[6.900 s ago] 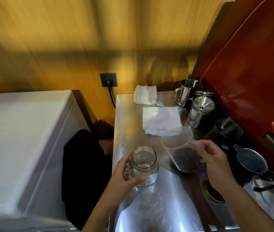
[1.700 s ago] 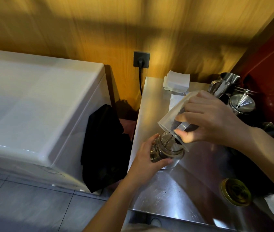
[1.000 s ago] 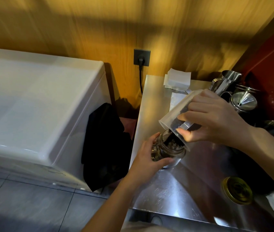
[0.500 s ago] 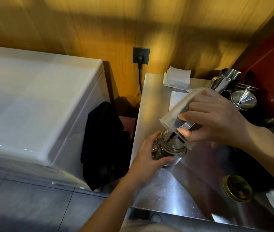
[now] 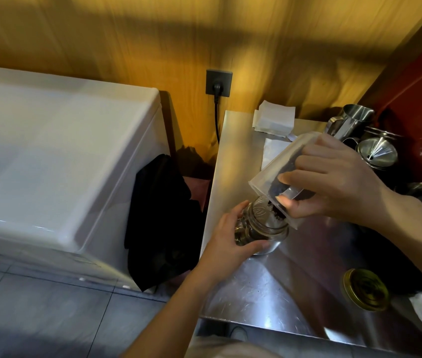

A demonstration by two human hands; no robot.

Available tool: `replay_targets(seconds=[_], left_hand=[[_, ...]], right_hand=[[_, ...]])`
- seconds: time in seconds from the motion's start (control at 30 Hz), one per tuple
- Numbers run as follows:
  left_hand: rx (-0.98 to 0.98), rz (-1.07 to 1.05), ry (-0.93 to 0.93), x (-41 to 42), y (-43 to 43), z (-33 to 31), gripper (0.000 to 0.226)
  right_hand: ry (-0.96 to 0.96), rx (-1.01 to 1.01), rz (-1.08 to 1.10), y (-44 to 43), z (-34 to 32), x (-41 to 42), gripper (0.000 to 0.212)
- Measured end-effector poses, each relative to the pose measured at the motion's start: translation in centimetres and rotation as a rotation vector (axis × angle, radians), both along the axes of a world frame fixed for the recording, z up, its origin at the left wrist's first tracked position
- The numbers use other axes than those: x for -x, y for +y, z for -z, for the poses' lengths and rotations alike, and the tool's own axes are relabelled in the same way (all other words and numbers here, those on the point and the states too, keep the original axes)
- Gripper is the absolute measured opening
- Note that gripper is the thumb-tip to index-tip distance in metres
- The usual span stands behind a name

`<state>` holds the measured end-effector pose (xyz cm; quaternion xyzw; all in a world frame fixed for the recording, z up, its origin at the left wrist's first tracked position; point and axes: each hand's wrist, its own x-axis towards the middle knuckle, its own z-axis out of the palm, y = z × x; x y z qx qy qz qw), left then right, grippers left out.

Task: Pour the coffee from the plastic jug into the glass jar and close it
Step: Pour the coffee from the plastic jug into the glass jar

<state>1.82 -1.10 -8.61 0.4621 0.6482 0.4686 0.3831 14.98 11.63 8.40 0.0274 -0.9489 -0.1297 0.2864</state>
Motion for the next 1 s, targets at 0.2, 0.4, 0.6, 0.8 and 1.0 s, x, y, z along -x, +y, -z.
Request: replay_targets(seconds=[0.2, 0.4, 0.6, 0.8, 1.0], left_hand=[[0.016, 0.010, 0.011, 0.01, -0.08, -0.20, 0.086], [0.021, 0.011, 0.018, -0.04, -0.21, -0.43, 0.087], [0.025, 0.005, 0.004, -0.13, -0.17, -0.43, 0.086], [0.019, 0.004, 0.010, -0.18, -0.23, -0.52, 0.088], [0.024, 0.003, 0.005, -0.13, -0.27, -0.59, 0.087]], right_hand=[[-0.004, 0.026, 0.033, 0.39, 0.05, -0.16, 0.030], [0.007, 0.007, 0.013, 0.25, 0.05, -0.24, 0.030], [-0.023, -0.008, -0.008, 0.07, -0.04, 0.07, 0.035], [-0.019, 0.010, -0.003, 0.07, 0.01, -0.07, 0.034], [-0.015, 0.010, -0.001, 0.01, 0.05, -0.21, 0.033]])
